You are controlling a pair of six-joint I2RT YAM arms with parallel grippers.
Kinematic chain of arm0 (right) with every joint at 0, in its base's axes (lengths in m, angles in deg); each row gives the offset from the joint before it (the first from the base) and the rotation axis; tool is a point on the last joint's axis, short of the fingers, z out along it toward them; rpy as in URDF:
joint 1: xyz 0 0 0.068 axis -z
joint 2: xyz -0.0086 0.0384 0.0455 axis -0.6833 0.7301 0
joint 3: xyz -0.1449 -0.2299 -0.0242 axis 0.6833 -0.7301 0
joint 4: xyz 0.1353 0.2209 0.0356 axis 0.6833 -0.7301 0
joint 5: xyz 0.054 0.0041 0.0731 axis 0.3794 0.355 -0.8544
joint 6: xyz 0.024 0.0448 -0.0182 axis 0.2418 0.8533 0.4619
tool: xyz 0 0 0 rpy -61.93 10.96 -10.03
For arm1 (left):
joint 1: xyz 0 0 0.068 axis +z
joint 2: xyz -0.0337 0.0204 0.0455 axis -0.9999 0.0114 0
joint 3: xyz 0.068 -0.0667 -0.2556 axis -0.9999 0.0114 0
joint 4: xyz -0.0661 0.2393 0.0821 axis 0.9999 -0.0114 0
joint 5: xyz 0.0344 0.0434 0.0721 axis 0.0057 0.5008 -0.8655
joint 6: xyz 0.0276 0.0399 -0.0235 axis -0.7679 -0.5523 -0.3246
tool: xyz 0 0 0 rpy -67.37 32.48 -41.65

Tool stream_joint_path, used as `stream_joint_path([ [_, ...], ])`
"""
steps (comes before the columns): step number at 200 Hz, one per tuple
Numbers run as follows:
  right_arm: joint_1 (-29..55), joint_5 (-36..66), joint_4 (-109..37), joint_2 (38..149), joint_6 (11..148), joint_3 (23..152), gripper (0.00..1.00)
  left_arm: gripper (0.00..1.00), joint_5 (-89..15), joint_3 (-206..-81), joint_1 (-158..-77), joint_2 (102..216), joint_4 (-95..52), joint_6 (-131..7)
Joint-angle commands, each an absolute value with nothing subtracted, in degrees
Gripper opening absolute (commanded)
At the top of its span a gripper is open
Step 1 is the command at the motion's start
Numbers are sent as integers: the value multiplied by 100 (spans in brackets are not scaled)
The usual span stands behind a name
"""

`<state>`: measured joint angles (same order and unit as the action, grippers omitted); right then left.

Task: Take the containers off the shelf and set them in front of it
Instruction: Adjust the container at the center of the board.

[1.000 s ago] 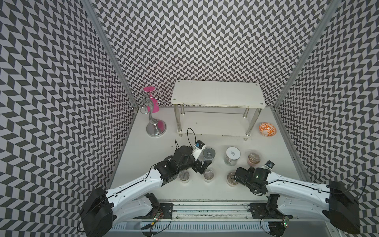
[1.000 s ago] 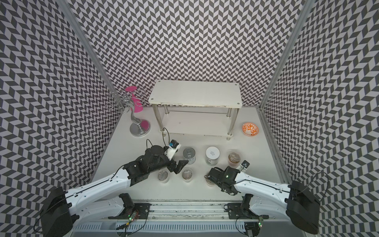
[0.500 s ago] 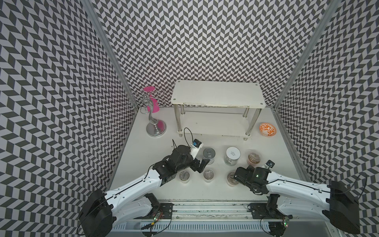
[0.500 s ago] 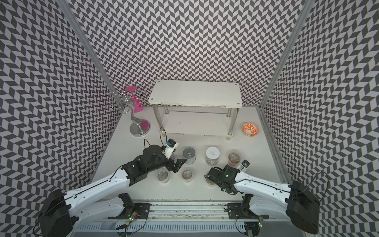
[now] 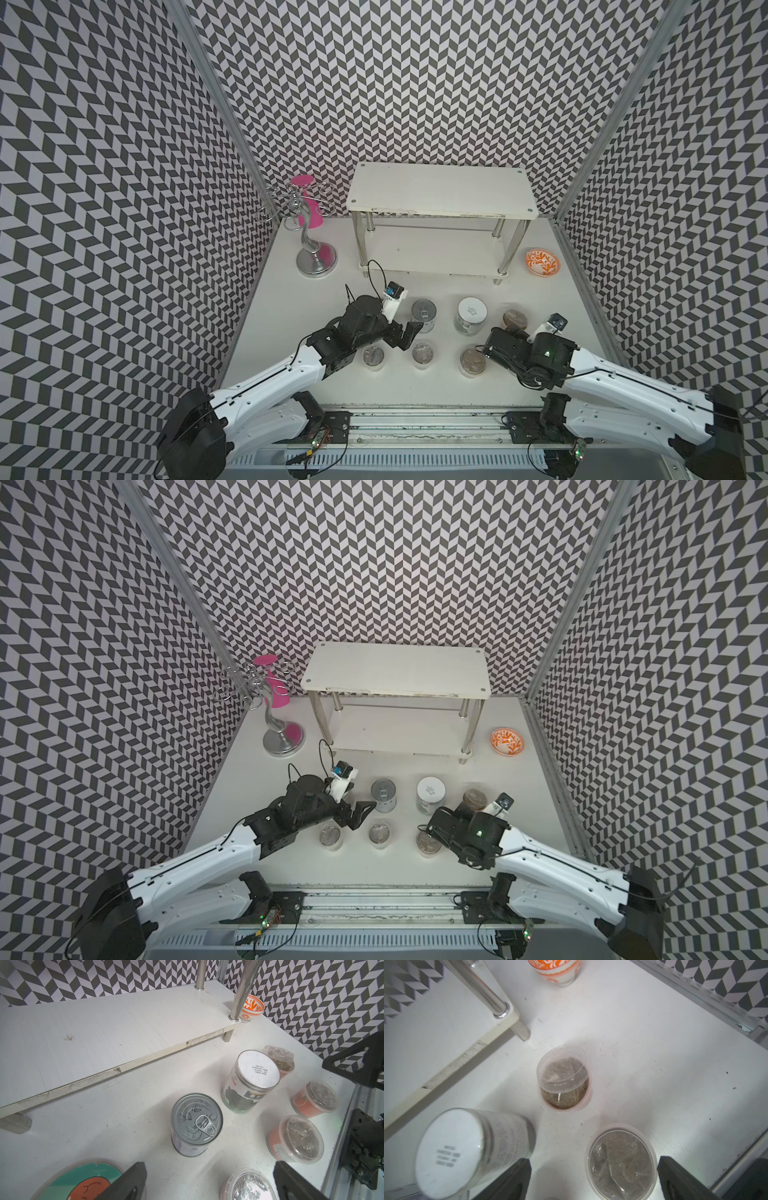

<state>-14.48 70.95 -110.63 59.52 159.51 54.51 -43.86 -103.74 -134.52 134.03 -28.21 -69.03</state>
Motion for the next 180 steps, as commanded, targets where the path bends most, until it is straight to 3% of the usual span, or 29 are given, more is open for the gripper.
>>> stream_joint_path([
  [1,-1451,7898,-11220,5778,15321,5864,100,100,-4413,-10318,-13400,13281,-2657,-6872],
  [19,-1341,8167,-11085,5691,14718,6091,100,100,-4425,-10330,-13408,13277,-2665,-6864],
  [39,-892,7954,-10121,5336,12972,6163,100,100,-4442,-10339,-13405,13259,-2649,-6849],
  [61,296,6853,-8568,4749,10927,5909,100,100,-4468,-10345,-13400,13234,-2665,-6857],
  [93,2179,5007,-7674,4612,9297,5631,99,100,-4494,-10396,-13407,13211,-2714,-6837],
  [128,3346,3573,-7105,5246,8469,5587,99,100,-4529,-10379,-13403,13106,-2782,-6805],
  [180,4031,3195,-6300,6045,8115,5166,99,100,-4597,-10327,-13402,13009,-2827,-6802],
])
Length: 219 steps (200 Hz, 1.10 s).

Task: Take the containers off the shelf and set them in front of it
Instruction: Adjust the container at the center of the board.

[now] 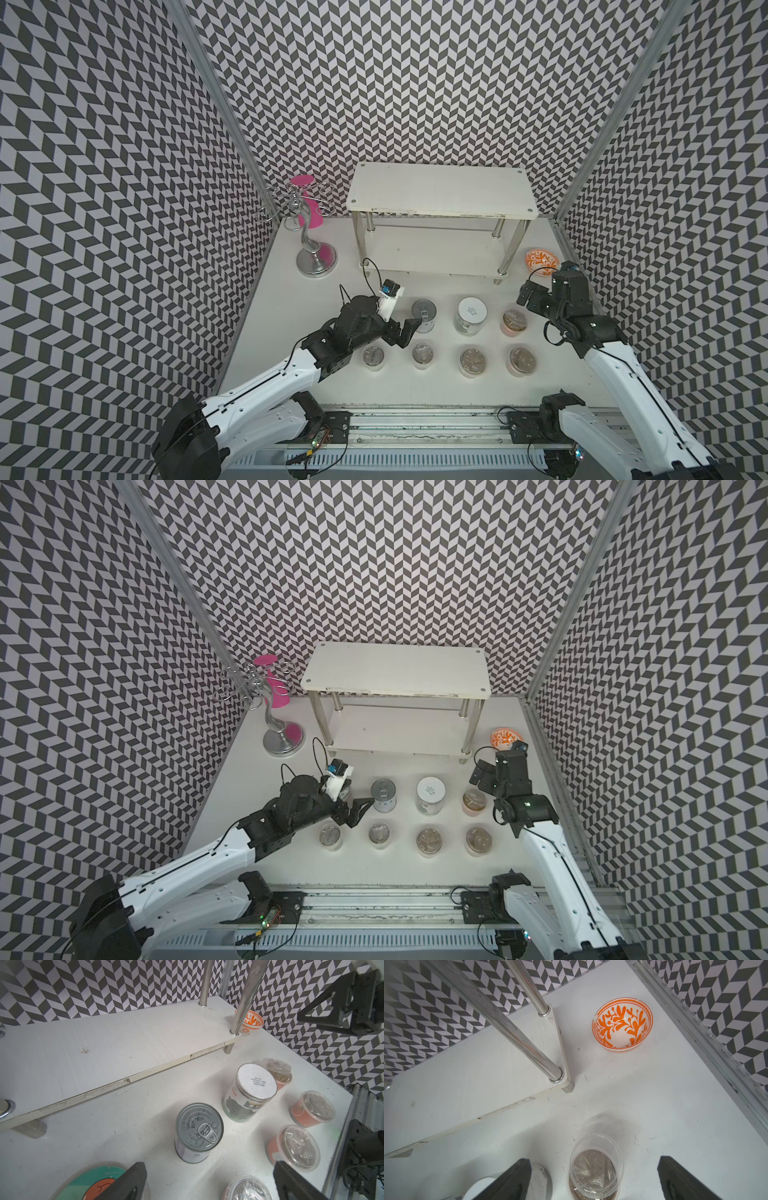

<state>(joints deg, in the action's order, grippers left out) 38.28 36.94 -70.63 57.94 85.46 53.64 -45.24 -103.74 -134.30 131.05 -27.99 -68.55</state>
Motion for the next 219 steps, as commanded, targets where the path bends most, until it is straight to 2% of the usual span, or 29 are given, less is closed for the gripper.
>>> stream_joint_path([
  [1,4034,3180,-6290,6067,8114,5159,99,100,-4594,-10331,-13401,13006,-2830,-6802],
  [110,4468,2153,-6079,7834,7613,5205,100,100,-4652,-10237,-13400,12913,-2870,-6758],
  [188,4468,2021,-6059,7959,7595,5187,100,100,-4661,-10239,-13392,12994,-2845,-6793],
  [219,4468,2039,-6120,7917,7603,5203,97,100,-4661,-10249,-13391,13006,-2834,-6797],
])
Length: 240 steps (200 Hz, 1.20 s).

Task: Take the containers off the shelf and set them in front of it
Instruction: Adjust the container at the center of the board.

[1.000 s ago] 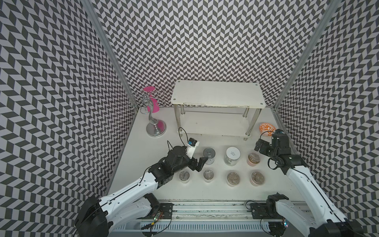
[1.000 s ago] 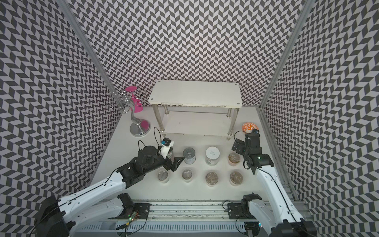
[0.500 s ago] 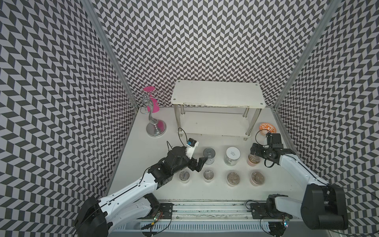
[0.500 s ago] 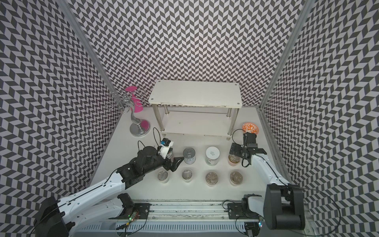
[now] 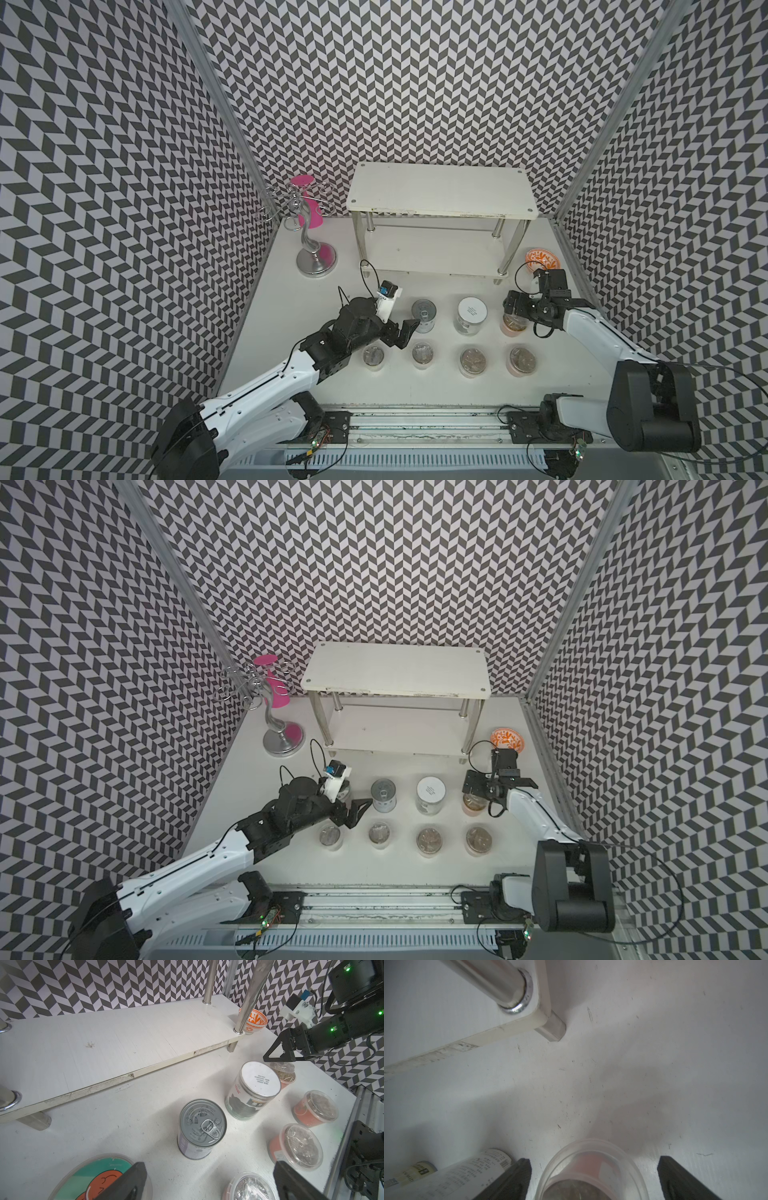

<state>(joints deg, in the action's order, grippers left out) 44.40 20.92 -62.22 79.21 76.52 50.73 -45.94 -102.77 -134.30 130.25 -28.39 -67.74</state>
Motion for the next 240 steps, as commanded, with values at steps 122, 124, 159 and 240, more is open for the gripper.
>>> stream_joint_path([
  [122,4468,1907,-6394,7608,7646,5057,84,100,-4617,-10233,-13391,13009,-2832,-6776],
  [124,4466,1905,-6399,7609,7640,5049,84,100,-4617,-10233,-13391,13005,-2830,-6769],
  [159,4468,1951,-6425,7551,7685,5026,84,100,-4603,-10174,-13391,12942,-2812,-6733],
  [240,4447,1906,-6444,7582,7656,5019,82,100,-4574,-10123,-13394,12898,-2784,-6698],
])
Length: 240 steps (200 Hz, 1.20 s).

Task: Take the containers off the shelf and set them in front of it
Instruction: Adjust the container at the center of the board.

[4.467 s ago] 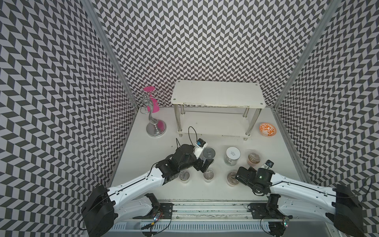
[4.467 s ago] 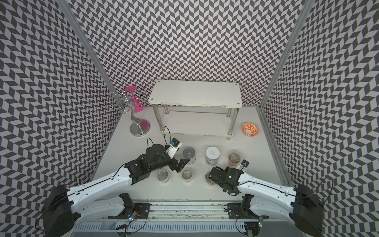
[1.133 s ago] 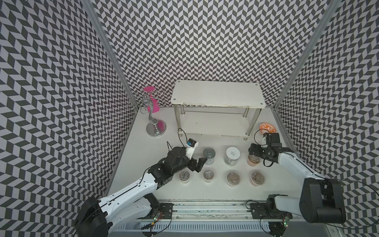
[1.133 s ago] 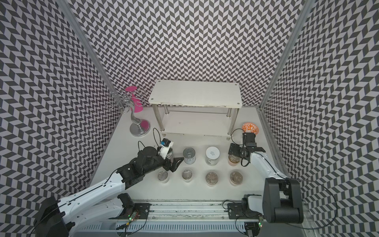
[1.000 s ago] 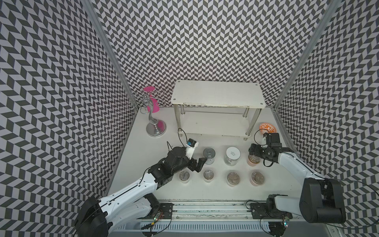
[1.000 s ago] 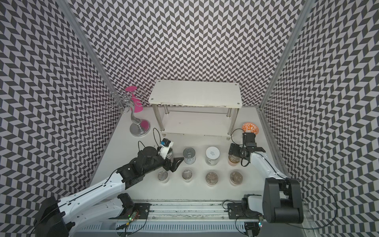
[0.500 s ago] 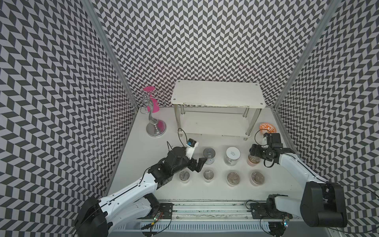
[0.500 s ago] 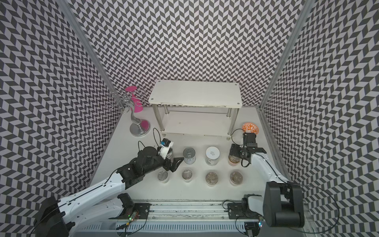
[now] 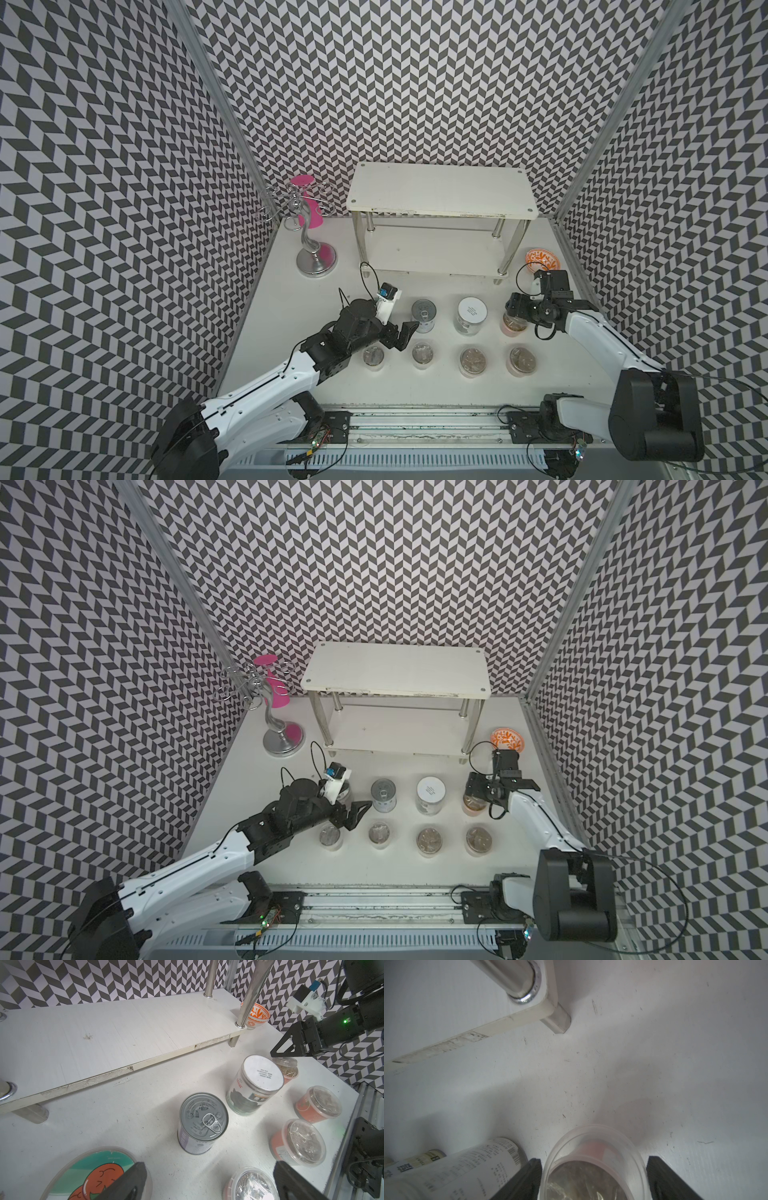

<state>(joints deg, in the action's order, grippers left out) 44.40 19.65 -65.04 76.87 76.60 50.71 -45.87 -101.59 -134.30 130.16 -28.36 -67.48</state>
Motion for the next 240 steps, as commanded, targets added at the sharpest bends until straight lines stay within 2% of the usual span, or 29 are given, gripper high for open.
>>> stream_joint_path([
  [1,4453,1902,-6446,7583,7656,5024,82,100,-4574,-10119,-13392,12899,-2787,-6697],
  [126,4360,1750,-6542,7176,7709,4780,79,100,-4541,-10127,-13391,13004,-2742,-6714],
  [240,3712,2338,-6885,6780,8082,4767,72,100,-4538,-10156,-13391,13106,-2747,-6723],
])
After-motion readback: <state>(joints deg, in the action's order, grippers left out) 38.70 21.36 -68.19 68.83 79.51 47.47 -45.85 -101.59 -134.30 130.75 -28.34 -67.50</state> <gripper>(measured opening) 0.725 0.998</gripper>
